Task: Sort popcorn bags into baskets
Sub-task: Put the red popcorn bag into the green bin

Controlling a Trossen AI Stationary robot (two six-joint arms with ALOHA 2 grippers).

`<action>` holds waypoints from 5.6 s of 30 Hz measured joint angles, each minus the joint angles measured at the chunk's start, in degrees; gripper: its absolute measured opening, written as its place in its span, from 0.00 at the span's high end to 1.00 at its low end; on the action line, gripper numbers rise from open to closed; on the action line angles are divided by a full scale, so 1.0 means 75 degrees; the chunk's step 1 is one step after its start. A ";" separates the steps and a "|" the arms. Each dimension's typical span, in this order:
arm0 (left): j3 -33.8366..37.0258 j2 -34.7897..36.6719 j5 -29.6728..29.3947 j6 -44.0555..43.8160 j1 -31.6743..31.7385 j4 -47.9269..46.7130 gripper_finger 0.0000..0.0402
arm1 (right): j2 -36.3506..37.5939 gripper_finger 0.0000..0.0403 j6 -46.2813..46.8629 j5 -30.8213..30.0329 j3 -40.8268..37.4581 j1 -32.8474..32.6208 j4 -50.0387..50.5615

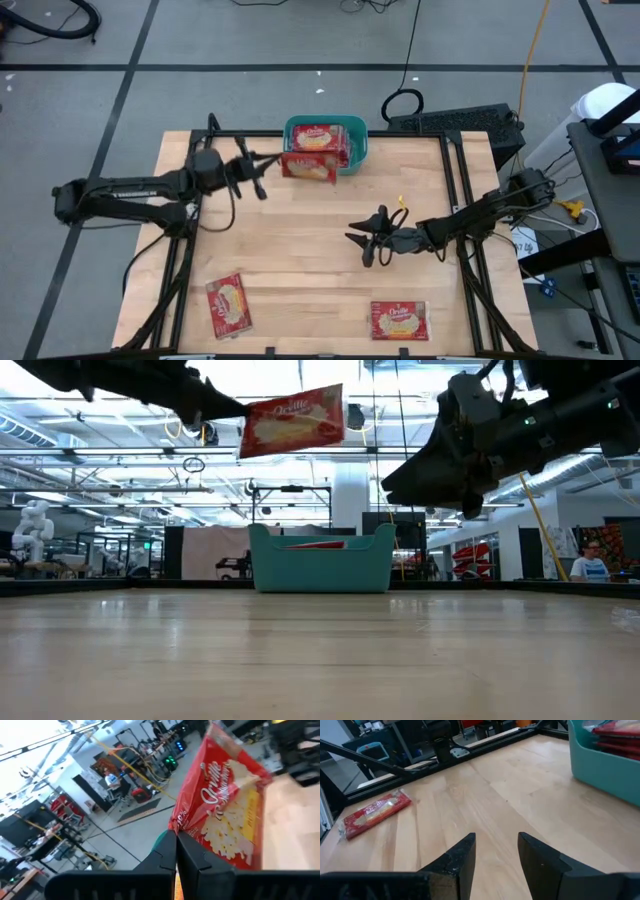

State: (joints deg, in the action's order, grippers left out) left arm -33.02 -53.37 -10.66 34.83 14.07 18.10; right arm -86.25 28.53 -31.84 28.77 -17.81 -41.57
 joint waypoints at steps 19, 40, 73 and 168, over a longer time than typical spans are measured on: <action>-0.0961 -0.2999 0.3425 -0.0527 0.3679 0.1276 0.99 | -0.0235 0.65 -0.0179 0.0016 -0.0002 0.0078 -0.0404; -0.2354 -0.4861 0.3382 -0.0571 0.4601 -0.0334 0.96 | -0.0235 0.65 -0.0350 0.0045 -0.0002 0.0133 -0.0428; -0.0956 -0.2885 0.2447 -0.2793 0.2069 -0.0705 0.77 | 0.0354 0.65 0.2494 0.1742 0.1404 -0.0833 0.4473; 0.0006 -0.5861 0.0620 -0.5504 -0.3142 0.3973 0.50 | 0.0699 1.00 0.1932 -0.0033 0.1207 -0.0028 0.7238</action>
State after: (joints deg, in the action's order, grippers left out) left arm -32.98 -97.32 -6.01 -6.45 -9.50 47.90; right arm -81.00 43.02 -32.09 37.82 -18.03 12.72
